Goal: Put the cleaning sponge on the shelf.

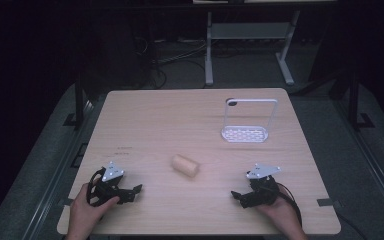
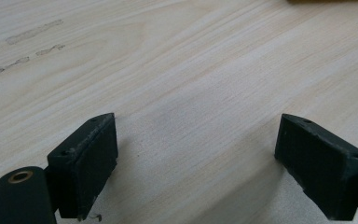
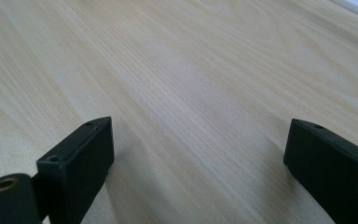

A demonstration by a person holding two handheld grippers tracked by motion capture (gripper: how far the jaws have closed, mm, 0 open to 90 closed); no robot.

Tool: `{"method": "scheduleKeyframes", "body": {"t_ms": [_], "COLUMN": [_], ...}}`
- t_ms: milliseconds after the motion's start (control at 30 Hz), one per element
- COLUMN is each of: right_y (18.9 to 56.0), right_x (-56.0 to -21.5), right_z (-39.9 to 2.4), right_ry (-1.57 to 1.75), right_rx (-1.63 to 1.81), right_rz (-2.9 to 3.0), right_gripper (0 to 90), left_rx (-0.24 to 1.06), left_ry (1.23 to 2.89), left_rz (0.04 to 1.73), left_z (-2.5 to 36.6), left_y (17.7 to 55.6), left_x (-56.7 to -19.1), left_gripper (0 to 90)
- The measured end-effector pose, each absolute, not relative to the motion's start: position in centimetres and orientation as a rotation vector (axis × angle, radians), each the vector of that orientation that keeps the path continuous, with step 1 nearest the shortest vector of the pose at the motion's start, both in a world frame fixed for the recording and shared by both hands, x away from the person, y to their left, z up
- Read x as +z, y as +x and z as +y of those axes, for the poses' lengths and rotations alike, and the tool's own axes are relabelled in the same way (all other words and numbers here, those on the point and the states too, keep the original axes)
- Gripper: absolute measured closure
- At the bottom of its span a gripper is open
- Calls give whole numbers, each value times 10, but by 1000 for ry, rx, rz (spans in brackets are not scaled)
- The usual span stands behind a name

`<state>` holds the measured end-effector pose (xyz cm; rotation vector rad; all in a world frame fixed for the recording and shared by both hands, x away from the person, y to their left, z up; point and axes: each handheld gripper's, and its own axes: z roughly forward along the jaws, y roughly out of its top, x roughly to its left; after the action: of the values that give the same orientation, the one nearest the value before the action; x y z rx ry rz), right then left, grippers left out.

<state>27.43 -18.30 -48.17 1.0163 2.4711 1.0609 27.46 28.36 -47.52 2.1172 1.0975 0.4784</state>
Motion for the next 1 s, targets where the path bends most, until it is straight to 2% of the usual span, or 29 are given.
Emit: {"method": "scheduleKeyframes", "body": {"t_ms": [1000], "right_y": [284], "right_x": [-471], "right_z": [-166], "right_ry": [961], "right_rx": [1115], "right_rz": [2491], "right_gripper": [80], "left_rx": [479], "left_ry": [2117], "left_rz": [1097], "left_z": [284], "left_y": [275], "left_x": [-475], "left_gripper": [126]}}
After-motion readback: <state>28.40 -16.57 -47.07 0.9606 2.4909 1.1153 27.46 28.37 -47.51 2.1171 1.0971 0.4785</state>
